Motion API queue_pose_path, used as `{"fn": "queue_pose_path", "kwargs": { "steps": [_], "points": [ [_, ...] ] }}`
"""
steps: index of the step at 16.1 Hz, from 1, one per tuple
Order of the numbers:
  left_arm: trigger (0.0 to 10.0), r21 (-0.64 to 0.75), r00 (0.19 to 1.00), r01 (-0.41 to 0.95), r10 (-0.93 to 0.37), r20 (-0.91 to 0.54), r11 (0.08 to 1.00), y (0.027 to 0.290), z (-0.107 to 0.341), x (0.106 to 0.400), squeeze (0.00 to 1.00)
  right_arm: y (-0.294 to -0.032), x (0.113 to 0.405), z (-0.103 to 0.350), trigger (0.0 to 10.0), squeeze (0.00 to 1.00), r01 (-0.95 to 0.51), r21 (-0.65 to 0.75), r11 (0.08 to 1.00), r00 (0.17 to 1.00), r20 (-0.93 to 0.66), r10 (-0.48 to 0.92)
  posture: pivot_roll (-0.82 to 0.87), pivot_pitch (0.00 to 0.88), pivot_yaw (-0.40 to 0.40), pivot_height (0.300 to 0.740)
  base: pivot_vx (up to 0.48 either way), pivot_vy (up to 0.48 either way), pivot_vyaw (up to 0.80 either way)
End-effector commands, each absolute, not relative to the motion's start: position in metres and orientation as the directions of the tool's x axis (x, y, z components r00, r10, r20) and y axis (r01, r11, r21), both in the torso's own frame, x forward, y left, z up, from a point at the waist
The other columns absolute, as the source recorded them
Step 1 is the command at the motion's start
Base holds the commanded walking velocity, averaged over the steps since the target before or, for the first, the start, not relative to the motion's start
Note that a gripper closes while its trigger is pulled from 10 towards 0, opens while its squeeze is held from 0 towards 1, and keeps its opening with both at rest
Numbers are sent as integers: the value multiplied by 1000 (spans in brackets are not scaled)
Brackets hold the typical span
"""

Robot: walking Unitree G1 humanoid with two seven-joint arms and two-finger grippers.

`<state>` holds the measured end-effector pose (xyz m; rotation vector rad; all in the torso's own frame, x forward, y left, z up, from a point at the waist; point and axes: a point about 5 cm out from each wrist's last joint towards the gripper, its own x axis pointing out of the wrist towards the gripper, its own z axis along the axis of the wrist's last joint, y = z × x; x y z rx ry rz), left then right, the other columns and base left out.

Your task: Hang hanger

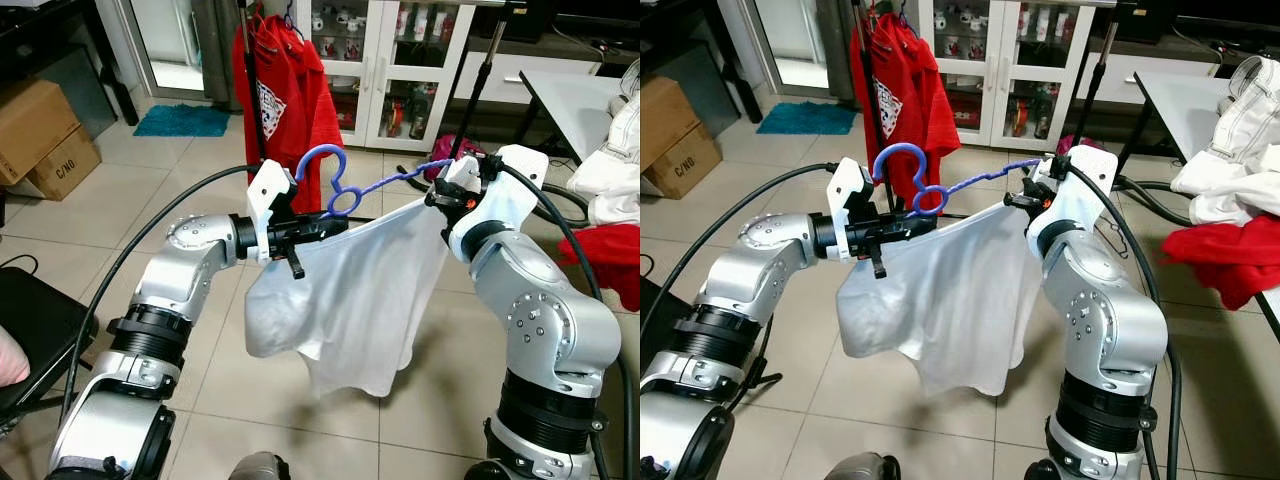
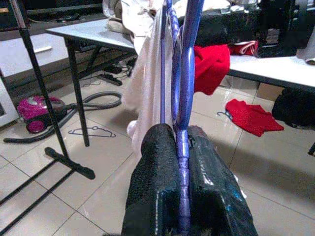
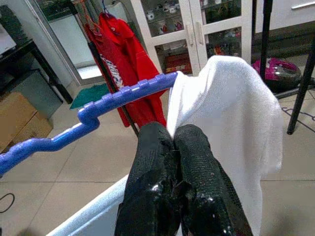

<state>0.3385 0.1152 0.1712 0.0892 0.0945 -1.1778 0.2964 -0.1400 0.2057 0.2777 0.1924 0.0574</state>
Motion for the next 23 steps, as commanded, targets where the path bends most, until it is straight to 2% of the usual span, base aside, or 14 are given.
{"fn": "queue_pose_path", "kwargs": {
  "steps": [1, 8, 13, 16, 17, 18, 20, 21, 22, 23],
  "points": [
    [0, 65, 396, 918, -913, -100, 392, 118, 183, 343, 0, -140, 297, 208, 0, 0, -40, 272, 962, 982, -166, 88, 44, 0, 42, 740, 0, 0, 0],
    [0, 117, 416, 909, -872, -257, 399, 123, 166, 345, 0, -132, 295, 224, 0, 0, -134, 242, 961, 987, -57, 152, 41, 0, 45, 740, 0, 0, 0],
    [0, 128, 446, 895, -862, -240, 427, 125, 169, 349, 0, -121, 290, 224, 0, 0, -242, 198, 950, 965, -50, 256, 39, 0, 42, 740, 0, 0, 0],
    [0, 128, 450, 893, -867, -215, 431, 126, 175, 352, 0, -110, 283, 211, 0, 0, -333, 139, 933, 928, -129, 350, 39, 0, 43, 740, 0, 0, 0],
    [0, 126, 436, 900, -877, -203, 418, 126, 177, 352, 0, -107, 280, 206, 6627, 0, -363, 112, 925, 913, -157, 377, 39, 0, 43, 740, 0, 0, 0],
    [0, 124, 426, 904, -883, -197, 408, 126, 179, 351, 0, -106, 279, 203, 10000, 0, -379, 90, 921, 905, -173, 389, 38, 0, 44, 740, 0, 0, 0],
    [0, 118, 407, 913, -894, -188, 390, 125, 180, 350, 0, -109, 279, 200, 10000, 0, -380, 58, 923, 903, -194, 383, 38, 0, 44, 740, 0, 0, 0],
    [0, 112, 388, 921, -903, -182, 373, 124, 182, 349, 0, -114, 280, 199, 10000, 1000, -361, 51, 931, 910, -199, 364, 38, 0, 44, 740, 0, 0, 0],
    [0, 106, 371, 928, -911, -181, 357, 124, 183, 348, 0, -117, 281, 199, 10000, 1000, -355, 52, 934, 912, -199, 358, 39, 0, 44, 740, 0, 0, 0],
    [0, 108, 365, 931, -911, -192, 350, 126, 182, 347, 0, -123, 278, 203, 10000, 1000, -409, 38, 912, 893, -191, 408, 42, 0, 44, 740, 0, 0, 0]
  ]
}}
